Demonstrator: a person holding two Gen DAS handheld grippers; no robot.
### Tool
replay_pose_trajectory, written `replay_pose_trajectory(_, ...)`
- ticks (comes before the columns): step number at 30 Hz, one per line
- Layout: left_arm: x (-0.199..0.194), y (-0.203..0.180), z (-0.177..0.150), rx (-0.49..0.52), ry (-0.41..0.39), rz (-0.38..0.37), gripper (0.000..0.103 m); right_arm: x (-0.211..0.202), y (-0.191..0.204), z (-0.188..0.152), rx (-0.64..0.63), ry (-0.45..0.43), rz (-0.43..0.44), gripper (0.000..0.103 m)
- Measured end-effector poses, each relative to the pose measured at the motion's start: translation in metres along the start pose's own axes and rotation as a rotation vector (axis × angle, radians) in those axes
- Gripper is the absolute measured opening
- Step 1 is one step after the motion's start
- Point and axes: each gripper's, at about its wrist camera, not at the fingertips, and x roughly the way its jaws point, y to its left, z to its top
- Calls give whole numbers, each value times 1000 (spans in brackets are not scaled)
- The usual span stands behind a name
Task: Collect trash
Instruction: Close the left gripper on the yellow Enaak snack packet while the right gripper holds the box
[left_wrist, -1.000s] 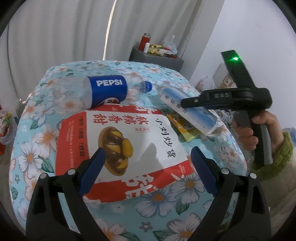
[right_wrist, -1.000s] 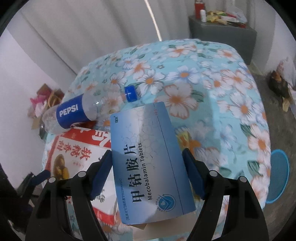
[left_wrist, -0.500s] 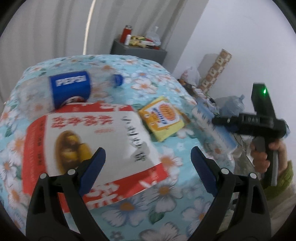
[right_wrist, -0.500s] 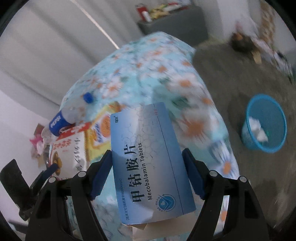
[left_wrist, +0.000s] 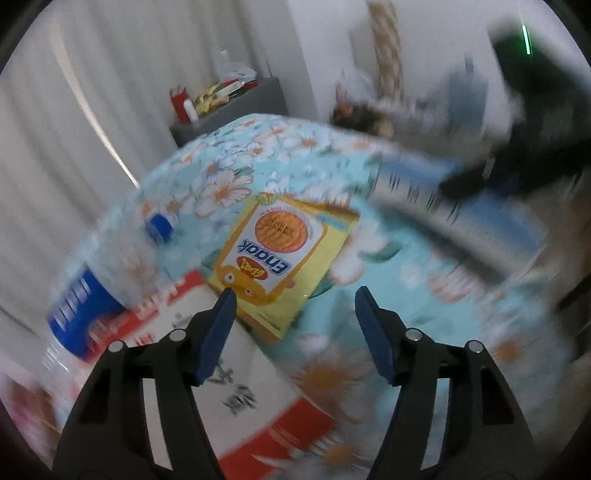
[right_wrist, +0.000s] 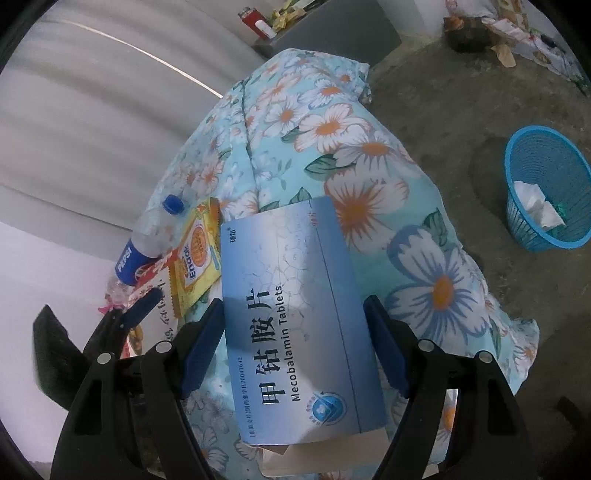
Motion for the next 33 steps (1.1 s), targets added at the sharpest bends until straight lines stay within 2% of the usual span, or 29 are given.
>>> replay_pose_trajectory(2, 10, -8, 0, 62, 28, 46, 49, 1, -1, -1, -3, -1, 9, 74)
replay_pose_trajectory(4, 15, -9, 1, 60, 45, 45, 40, 0, -4, -1, -2, -3, 23, 74)
replay_pose_trajectory(6, 16, -5, 4, 31, 57, 40, 18, 0, -7, -1, 7, -5, 40, 74)
replay_pose_trajectory(7, 17, -4, 5, 18, 62, 42, 13, 0, -8, -2, 10, -5, 45, 74)
replay_pose_trajectory(9, 16, -1, 9, -5, 61, 37, 5, 0, -10, -2, 14, -6, 57, 74)
replay_pose_trajectory(11, 10, 0, 11, -24, 55, 34, 2, 0, -10, -3, 11, -7, 60, 74)
replay_pose_trajectory(13, 1, 3, 15, -77, 67, -12, 2, -1, -10, -3, 7, -7, 60, 74)
replay_pose_trajectory(14, -3, 6, 17, -116, 71, -58, 2, -1, -10, -3, 6, -8, 62, 74)
replay_pose_trajectory(16, -17, 13, 17, -234, 94, -198, 2, -2, -11, -3, 8, -9, 68, 74)
replay_pose_trajectory(19, -27, 12, 11, -363, 151, -372, 4, -2, -13, -5, 11, -11, 79, 74)
replay_pose_trajectory(20, -28, 11, 7, -402, 173, -427, 13, -2, -13, -5, 12, -12, 81, 74)
replay_pose_trajectory(21, -28, 8, 2, -440, 207, -508, 31, -2, -13, -5, 12, -12, 82, 74)
replay_pose_trajectory(22, -29, 5, -1, -466, 235, -570, 42, -2, -14, -5, 12, -10, 84, 74)
replay_pose_trajectory(23, -29, 5, -4, -493, 250, -620, 51, -2, -14, -6, 13, -10, 85, 74)
replay_pose_trajectory(24, -32, 7, -7, -520, 236, -659, 51, -2, -14, -6, 11, -9, 85, 74)
replay_pose_trajectory(26, -38, 16, -8, -544, 186, -647, 51, -2, -14, -5, 9, -7, 86, 74)
replay_pose_trajectory(31, -35, 44, 2, -587, 92, -514, 52, -2, -14, -6, 12, -9, 89, 74)
replay_pose_trajectory(33, -23, 52, 7, -591, 102, -463, 59, -3, -14, -6, 10, -8, 88, 74)
